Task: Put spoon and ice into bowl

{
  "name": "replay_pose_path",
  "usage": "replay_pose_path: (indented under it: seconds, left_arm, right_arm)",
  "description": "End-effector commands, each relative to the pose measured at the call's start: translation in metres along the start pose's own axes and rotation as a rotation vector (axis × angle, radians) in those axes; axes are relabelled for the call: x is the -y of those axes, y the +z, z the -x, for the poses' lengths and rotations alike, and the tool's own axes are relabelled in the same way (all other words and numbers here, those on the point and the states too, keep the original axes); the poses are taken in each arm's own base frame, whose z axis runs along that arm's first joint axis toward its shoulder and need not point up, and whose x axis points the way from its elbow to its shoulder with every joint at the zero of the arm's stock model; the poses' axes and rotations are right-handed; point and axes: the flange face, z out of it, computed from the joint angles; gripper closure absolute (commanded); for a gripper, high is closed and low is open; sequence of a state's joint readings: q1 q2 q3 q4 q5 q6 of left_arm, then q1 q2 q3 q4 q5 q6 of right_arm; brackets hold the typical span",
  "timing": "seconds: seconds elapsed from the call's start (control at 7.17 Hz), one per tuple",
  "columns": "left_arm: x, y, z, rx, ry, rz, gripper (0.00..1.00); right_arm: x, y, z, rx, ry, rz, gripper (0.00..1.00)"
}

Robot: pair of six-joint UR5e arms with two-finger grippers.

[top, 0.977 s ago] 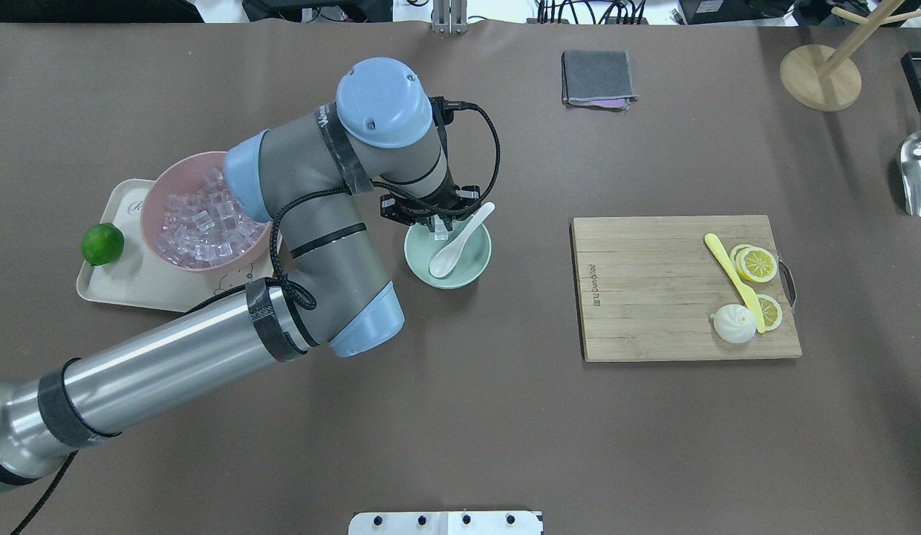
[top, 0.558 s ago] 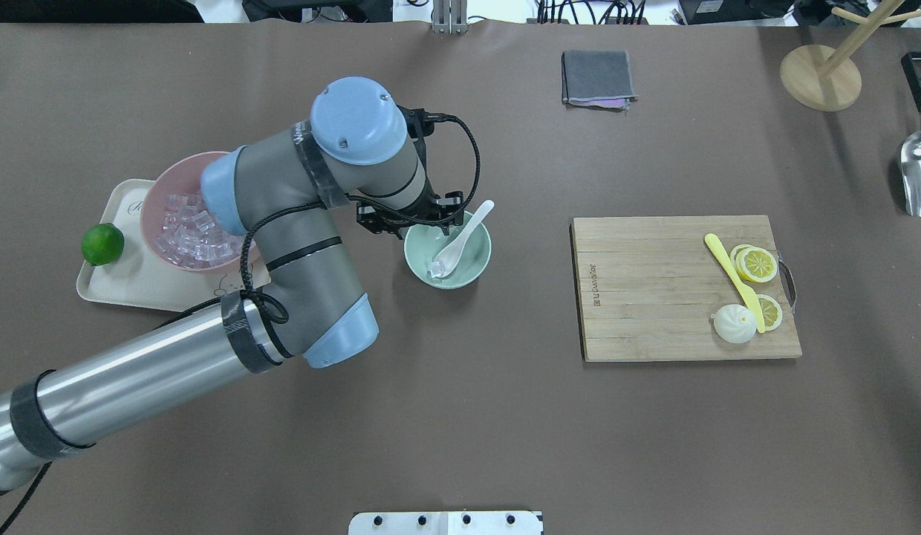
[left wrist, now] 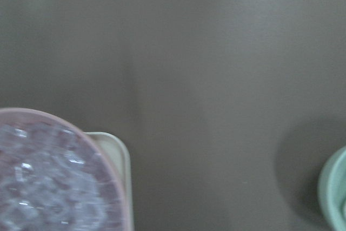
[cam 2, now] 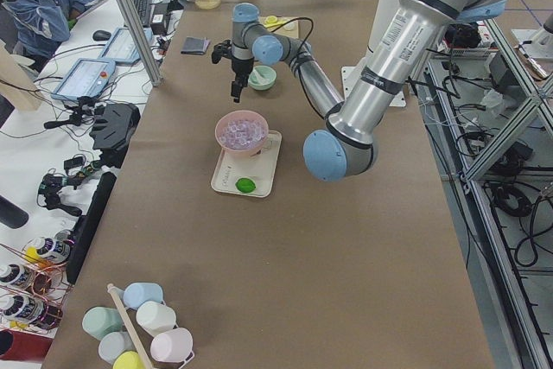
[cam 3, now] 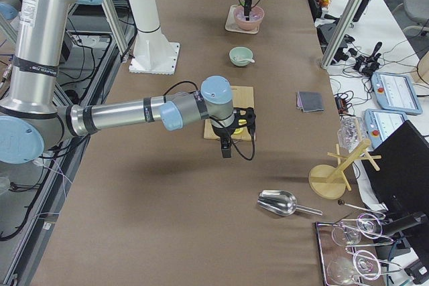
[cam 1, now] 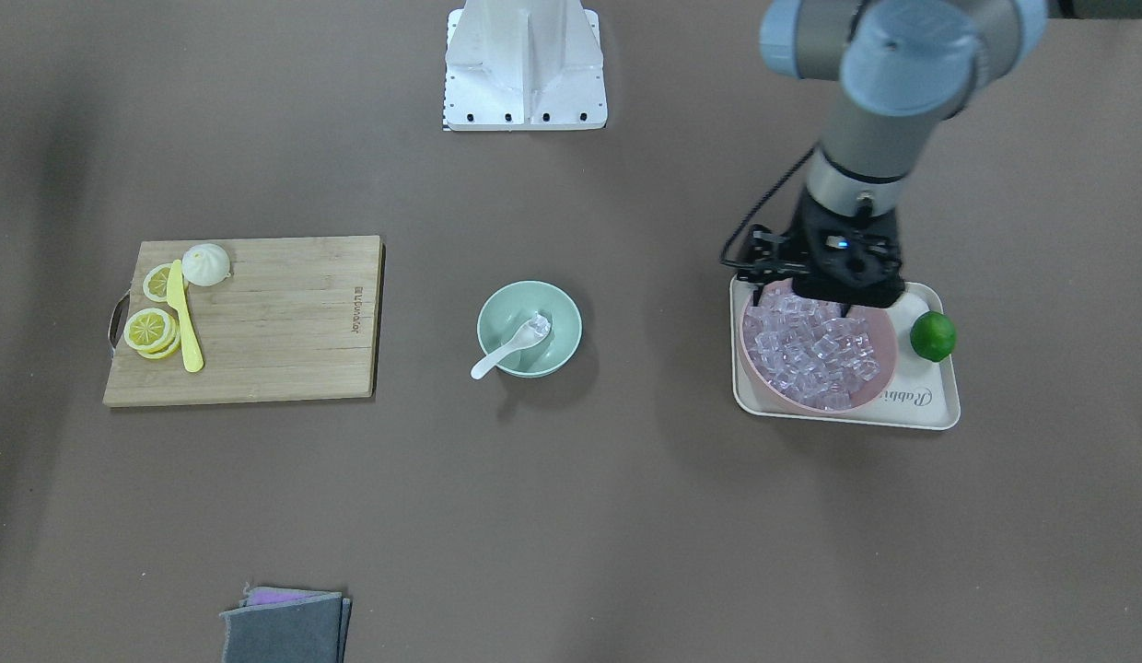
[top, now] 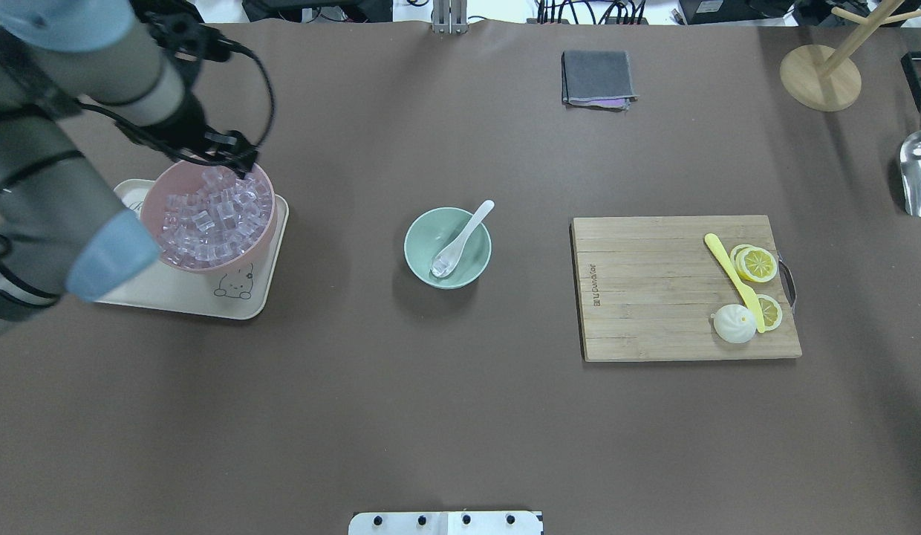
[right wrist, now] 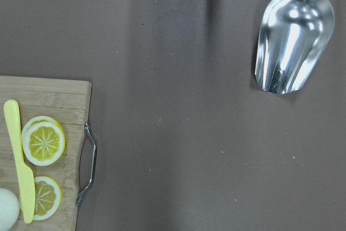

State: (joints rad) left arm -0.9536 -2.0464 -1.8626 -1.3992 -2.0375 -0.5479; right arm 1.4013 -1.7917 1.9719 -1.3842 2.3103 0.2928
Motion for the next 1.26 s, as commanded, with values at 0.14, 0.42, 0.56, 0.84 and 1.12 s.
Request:
replay_pose_path:
  seconds: [0.14,0.42,0.56,0.84,1.12]
  left_arm:
    - [-0.045,-0.015,0.215,0.028,0.137,0.064,0.02]
    - [-0.089,-0.015,0.317,-0.019,0.161,0.102,0.02]
    - [-0.108,-0.013,0.357,-0.027,0.135,0.114,0.02]
    - [-0.152,-0.014,0.415,-0.009,0.029,0.125,0.02]
    - [-0.202,0.006,0.445,-0.013,-0.053,0.171,0.02]
  right_arm:
    - [0.025,-0.008,0.002,-0.020,-0.034,0.032,0.00]
    - [0.033,-0.018,-0.006,-0.029,-0.046,0.043,0.00]
    - [0.037,-0.020,-0.007,-0.034,-0.039,0.055,0.00]
    - [0.036,-0.019,-0.030,-0.040,-0.052,0.059,0.00]
    - [0.031,-0.021,-0.044,-0.045,-0.077,0.056,0.00]
